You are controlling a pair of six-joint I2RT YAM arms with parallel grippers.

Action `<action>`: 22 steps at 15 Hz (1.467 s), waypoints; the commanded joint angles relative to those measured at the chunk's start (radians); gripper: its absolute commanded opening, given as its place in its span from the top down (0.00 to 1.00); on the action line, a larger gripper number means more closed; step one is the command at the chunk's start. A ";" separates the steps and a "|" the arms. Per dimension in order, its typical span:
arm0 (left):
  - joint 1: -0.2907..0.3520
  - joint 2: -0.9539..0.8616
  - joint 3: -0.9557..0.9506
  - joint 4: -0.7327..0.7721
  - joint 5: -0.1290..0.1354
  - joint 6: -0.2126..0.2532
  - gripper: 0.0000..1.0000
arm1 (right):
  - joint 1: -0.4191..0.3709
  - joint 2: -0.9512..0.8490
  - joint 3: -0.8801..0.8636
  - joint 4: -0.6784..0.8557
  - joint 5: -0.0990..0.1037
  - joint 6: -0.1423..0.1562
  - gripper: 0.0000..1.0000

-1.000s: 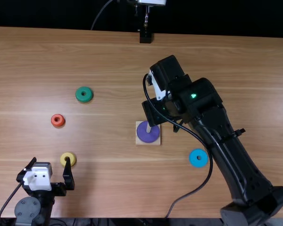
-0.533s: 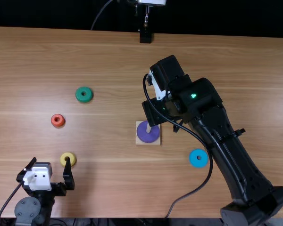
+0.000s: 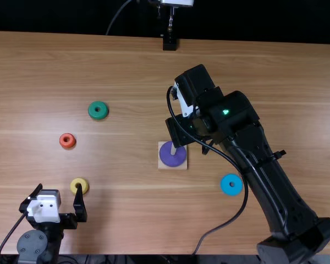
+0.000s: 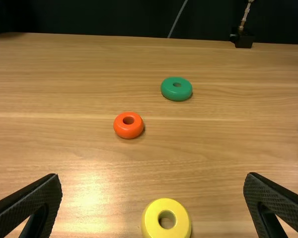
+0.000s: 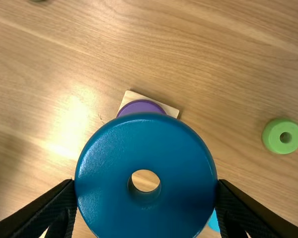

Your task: Build the Hanoi tower: stack the rings onto the peg from bottom to top in this color order: purple, dark blue, light blue, dark green, light green, yellow, orange.

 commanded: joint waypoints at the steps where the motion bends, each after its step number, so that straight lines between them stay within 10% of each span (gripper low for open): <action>1: 0.005 -0.011 -0.105 -0.077 0.009 0.008 0.00 | 0.008 -0.029 -0.008 0.003 0.000 0.003 1.00; 22: 0.005 -0.011 -0.105 -0.077 0.009 0.008 0.00 | 0.038 -0.022 -0.010 0.007 0.002 0.010 1.00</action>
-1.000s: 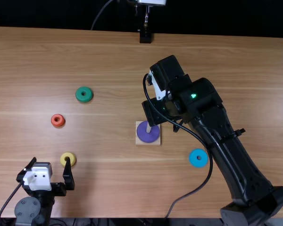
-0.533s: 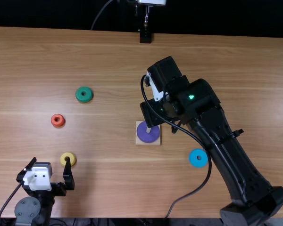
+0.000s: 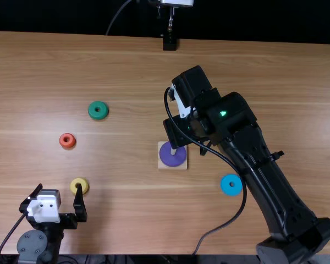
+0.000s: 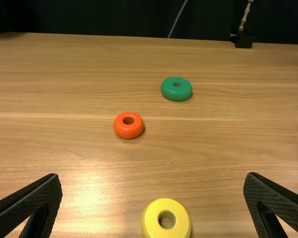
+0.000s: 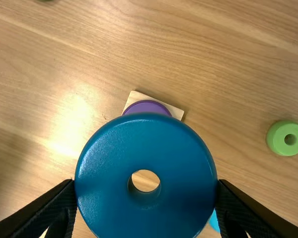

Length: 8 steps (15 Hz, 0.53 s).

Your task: Build the Hanoi tower: stack the rings onto the peg from bottom to top in this color order: purple, dark blue, light blue, dark green, light green, yellow, orange.

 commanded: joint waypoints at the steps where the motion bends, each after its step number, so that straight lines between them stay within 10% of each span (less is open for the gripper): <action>1: 0.005 -0.011 -0.105 -0.078 0.010 0.008 0.00 | 0.023 -0.021 -0.009 0.003 0.002 0.006 1.00; 8: 0.005 -0.011 -0.105 -0.078 0.010 0.008 0.00 | 0.032 -0.001 -0.015 0.001 0.000 0.010 1.00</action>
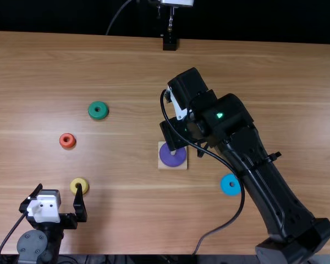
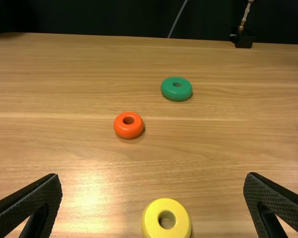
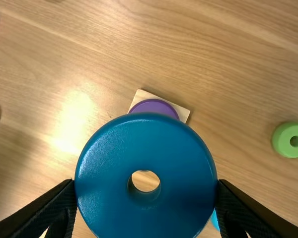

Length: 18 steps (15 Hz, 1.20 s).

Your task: Build the Hanoi tower: stack the rings onto the peg from bottom to top in this color order: purple, dark blue, light blue, dark green, light green, yellow, orange.

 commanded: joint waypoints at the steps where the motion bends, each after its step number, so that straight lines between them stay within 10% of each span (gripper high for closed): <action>1: 0.005 -0.011 -0.105 -0.078 0.010 0.008 0.00 | 0.015 0.001 -0.016 0.001 0.000 0.009 1.00; 18: 0.005 -0.011 -0.105 -0.078 0.010 0.008 0.00 | 0.013 0.063 -0.018 0.000 0.002 0.011 0.90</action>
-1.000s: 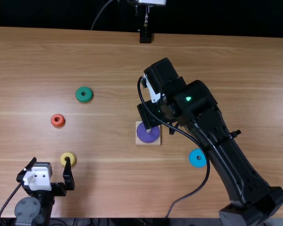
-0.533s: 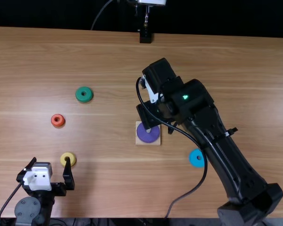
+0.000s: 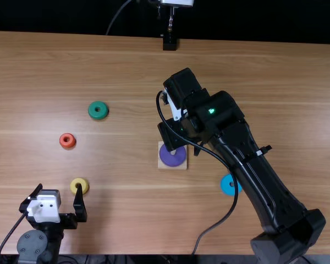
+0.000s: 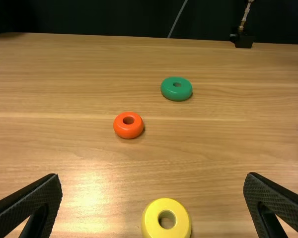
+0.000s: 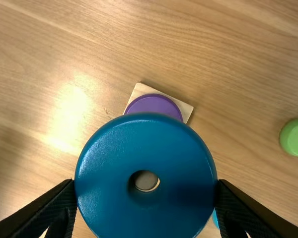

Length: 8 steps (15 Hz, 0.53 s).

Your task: Build the Hanoi tower: stack the rings onto the peg from bottom to top in this color order: purple, dark blue, light blue, dark green, light green, yellow, orange.

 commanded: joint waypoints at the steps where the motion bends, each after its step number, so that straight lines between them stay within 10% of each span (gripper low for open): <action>1: 0.005 -0.011 -0.105 -0.077 0.010 0.008 0.00 | 0.013 0.016 -0.012 0.002 0.003 0.011 0.45; 2: 0.005 -0.011 -0.105 -0.077 0.010 0.008 0.00 | 0.013 0.018 -0.014 -0.001 0.003 0.011 0.10; 3: 0.005 -0.011 -0.105 -0.077 0.010 0.008 0.00 | 0.015 0.016 -0.028 -0.001 0.003 0.011 0.00; 8: 0.005 -0.011 -0.105 -0.077 0.010 0.008 0.00 | 0.013 0.010 -0.045 0.010 0.006 0.013 0.00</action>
